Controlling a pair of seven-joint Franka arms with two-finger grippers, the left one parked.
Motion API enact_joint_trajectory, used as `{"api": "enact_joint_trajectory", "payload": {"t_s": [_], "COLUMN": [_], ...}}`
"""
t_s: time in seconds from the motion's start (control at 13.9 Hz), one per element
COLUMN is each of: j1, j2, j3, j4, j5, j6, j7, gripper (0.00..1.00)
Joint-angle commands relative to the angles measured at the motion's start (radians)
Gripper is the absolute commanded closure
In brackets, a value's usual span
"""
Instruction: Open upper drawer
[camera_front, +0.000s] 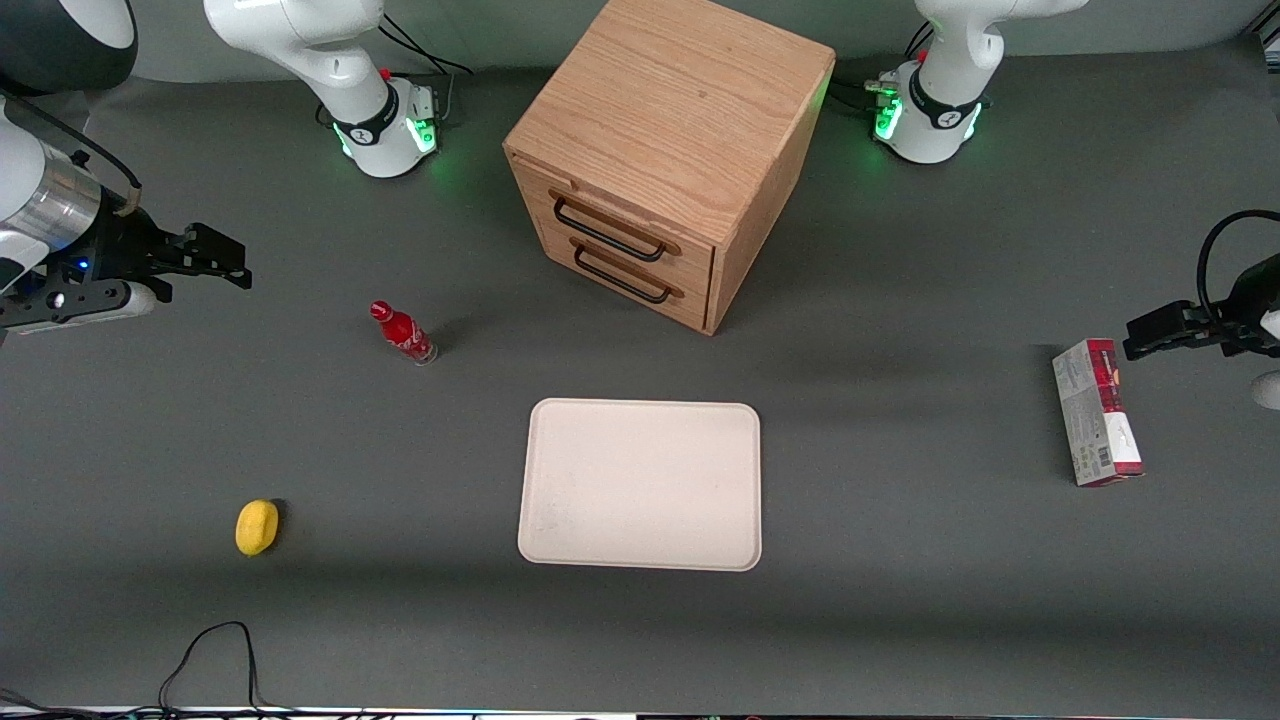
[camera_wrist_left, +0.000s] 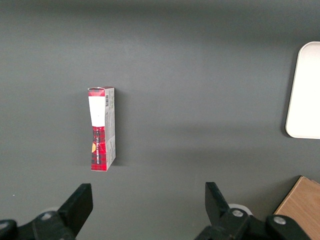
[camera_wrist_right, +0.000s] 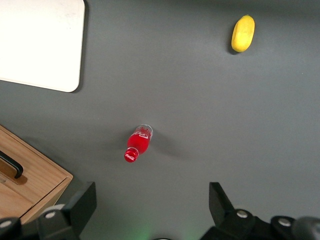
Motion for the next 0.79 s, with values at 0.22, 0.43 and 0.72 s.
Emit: {"api": "enact_joint_trajectory", "payload": {"t_s": [0.22,0.43,0.72], "j1": [-0.013,-0.004,0.007], "j2": [0.031,0.065,0.108], "j3": [0.015,0.019,0.018], "j4": [0.034,0.043,0.104], "j5": [-0.013,-0.013,0.014], "j6": [-0.010,-0.019,-0.031], "j7": [0.002,0.003,0.012], "gripper": [0.00,0.00,0.00]}}
